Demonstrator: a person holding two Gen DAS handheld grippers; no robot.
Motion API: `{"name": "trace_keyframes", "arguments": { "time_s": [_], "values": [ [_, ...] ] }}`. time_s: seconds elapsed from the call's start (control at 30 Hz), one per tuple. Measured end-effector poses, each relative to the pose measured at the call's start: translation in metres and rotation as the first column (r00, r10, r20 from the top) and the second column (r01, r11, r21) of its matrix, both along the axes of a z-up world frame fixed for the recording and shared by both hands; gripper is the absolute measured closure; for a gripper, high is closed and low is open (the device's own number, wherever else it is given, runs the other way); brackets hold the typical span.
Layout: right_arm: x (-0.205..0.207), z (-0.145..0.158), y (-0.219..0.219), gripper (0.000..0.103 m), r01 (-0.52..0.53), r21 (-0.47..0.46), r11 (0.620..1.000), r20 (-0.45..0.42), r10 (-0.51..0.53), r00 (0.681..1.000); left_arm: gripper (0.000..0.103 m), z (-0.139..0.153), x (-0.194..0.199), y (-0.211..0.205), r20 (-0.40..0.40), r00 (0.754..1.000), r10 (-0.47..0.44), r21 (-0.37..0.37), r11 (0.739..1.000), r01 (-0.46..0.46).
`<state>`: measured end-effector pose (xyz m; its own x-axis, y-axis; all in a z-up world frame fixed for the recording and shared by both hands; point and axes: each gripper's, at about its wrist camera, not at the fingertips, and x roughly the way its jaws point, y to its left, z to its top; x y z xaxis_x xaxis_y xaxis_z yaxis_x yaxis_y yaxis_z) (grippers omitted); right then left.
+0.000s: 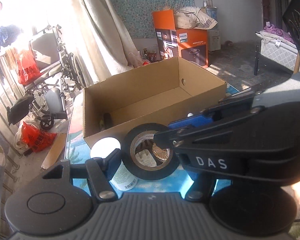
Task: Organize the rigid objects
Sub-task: 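Lift the tape roll with the right gripper and lower it into the box, then open the right gripper to release the tape roll in the box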
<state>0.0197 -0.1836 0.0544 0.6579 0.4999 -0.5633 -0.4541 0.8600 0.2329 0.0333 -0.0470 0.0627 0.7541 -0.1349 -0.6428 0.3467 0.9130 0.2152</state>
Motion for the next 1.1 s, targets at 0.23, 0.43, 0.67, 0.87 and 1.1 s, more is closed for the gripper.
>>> {"name": "trace_keyframes", "arguments": {
  "time_s": [0.23, 0.43, 0.67, 0.87, 1.1],
  "values": [
    [0.055, 0.058, -0.014, 0.086, -0.034, 0.005, 0.999, 0.042, 0.034, 0.999, 0.036, 0.047, 0.056, -0.009, 0.044, 0.999, -0.031, 0.001, 1.000, 0.031],
    [0.157, 0.081, -0.015, 0.086, -0.074, -0.005, 0.997, -0.109, 0.073, 0.991, 0.036, 0.055, 0.140, -0.007, -0.077, 0.996, -0.041, 0.006, 0.999, 0.041],
    [0.280, 0.033, -0.005, 0.086, -0.068, -0.012, 0.998, -0.396, 0.058, 0.916, 0.036, 0.007, 0.240, -0.012, -0.270, 0.963, -0.026, 0.087, 0.995, 0.051],
    [0.342, -0.039, 0.009, 0.086, -0.067, -0.006, 0.998, -0.566, 0.052, 0.823, 0.035, -0.043, 0.291, -0.022, -0.361, 0.933, 0.003, 0.189, 0.980, 0.070],
    [0.378, -0.088, 0.013, 0.084, -0.039, 0.025, 0.999, -0.638, 0.046, 0.769, 0.035, -0.077, 0.322, -0.028, -0.412, 0.911, 0.036, 0.256, 0.964, 0.077]
  ]
}}
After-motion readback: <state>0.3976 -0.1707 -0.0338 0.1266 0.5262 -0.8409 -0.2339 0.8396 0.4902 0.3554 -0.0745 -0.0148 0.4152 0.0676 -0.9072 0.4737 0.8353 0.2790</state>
